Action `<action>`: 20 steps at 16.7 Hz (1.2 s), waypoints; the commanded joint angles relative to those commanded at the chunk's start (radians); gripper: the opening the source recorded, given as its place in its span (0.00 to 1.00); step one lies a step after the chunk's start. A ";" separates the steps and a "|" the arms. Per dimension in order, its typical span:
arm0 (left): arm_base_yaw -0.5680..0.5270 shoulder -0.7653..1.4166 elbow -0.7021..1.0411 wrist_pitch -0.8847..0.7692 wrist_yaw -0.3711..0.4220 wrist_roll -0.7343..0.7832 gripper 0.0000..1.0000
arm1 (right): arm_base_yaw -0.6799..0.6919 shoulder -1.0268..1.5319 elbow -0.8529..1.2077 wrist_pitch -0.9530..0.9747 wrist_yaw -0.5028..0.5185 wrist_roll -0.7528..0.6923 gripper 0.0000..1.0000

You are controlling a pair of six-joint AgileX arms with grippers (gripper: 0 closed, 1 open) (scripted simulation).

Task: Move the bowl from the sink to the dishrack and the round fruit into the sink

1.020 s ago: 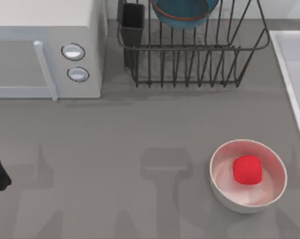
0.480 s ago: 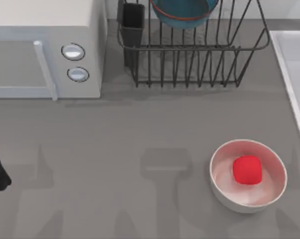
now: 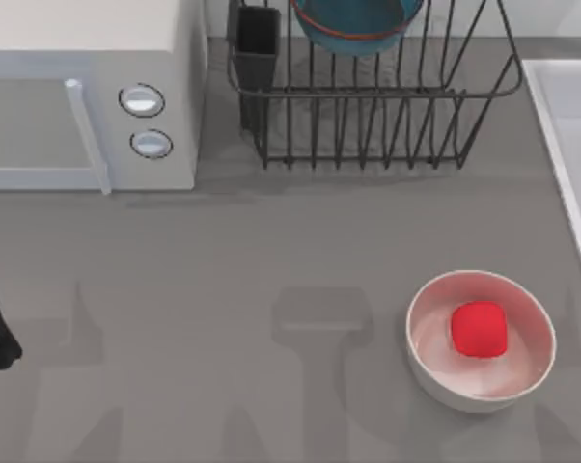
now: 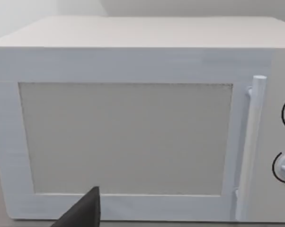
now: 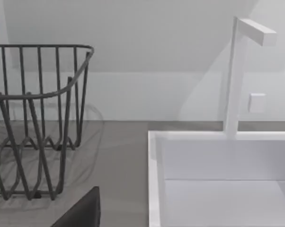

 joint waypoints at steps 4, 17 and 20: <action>0.000 0.000 0.000 0.000 0.000 0.000 1.00 | 0.030 0.106 0.096 -0.079 0.008 0.039 1.00; 0.000 0.000 0.000 0.000 0.000 0.000 1.00 | 0.363 1.240 0.909 -0.786 -0.003 0.367 1.00; 0.000 0.000 0.000 0.000 0.000 0.000 1.00 | 0.430 1.489 1.079 -0.933 -0.004 0.436 1.00</action>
